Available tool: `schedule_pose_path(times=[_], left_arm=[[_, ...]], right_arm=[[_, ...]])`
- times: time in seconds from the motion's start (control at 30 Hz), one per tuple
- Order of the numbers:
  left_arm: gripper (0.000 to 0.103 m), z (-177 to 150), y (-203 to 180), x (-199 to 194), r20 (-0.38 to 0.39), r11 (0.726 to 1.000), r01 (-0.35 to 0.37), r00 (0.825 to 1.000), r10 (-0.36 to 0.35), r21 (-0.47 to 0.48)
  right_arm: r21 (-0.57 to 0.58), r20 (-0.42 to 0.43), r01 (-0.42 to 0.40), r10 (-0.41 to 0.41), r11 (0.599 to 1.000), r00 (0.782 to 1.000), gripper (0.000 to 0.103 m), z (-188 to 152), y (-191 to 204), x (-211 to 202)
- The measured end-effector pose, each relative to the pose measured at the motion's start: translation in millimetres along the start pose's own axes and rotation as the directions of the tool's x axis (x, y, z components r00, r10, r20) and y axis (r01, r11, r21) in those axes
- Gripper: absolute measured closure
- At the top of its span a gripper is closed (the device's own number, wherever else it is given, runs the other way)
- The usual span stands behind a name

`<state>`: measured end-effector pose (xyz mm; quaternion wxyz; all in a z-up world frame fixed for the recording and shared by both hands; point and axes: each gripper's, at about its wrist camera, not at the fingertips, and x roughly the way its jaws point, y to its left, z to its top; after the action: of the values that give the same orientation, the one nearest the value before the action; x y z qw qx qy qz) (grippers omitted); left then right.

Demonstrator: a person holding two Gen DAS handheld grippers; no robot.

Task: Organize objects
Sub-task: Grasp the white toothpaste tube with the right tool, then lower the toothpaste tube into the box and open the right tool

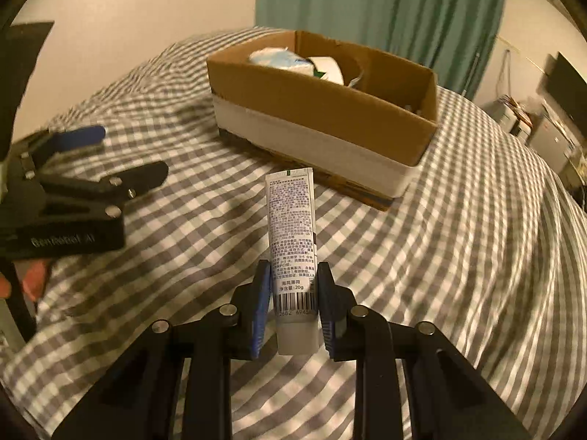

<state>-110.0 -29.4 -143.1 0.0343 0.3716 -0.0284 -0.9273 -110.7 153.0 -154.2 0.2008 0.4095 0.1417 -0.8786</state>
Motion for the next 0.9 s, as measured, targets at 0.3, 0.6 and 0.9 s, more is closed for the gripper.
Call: schedule_pose_path(times=[0.3,0.6,0.9], left_arm=[[0.0,51,-4,-30,0.076,0.998,0.055,0.996,-0.057,0.025],[0.0,175,4,-44,0.263,0.996,0.069,0.961,-0.083,0.063],[0.0,223,0,30,0.238,0.995,0.086,0.967,-0.095,0.046]], right_arm=[[0.093,0.105,0.044,-0.054,0.995,0.993,0.079,28,-10,-37],[0.081,0.268,0.097,-0.116,0.992,0.956,0.079,144,-42,-75],[0.132,0.241,0.09,-0.12,0.987,0.963,0.079,228,-74,-14]])
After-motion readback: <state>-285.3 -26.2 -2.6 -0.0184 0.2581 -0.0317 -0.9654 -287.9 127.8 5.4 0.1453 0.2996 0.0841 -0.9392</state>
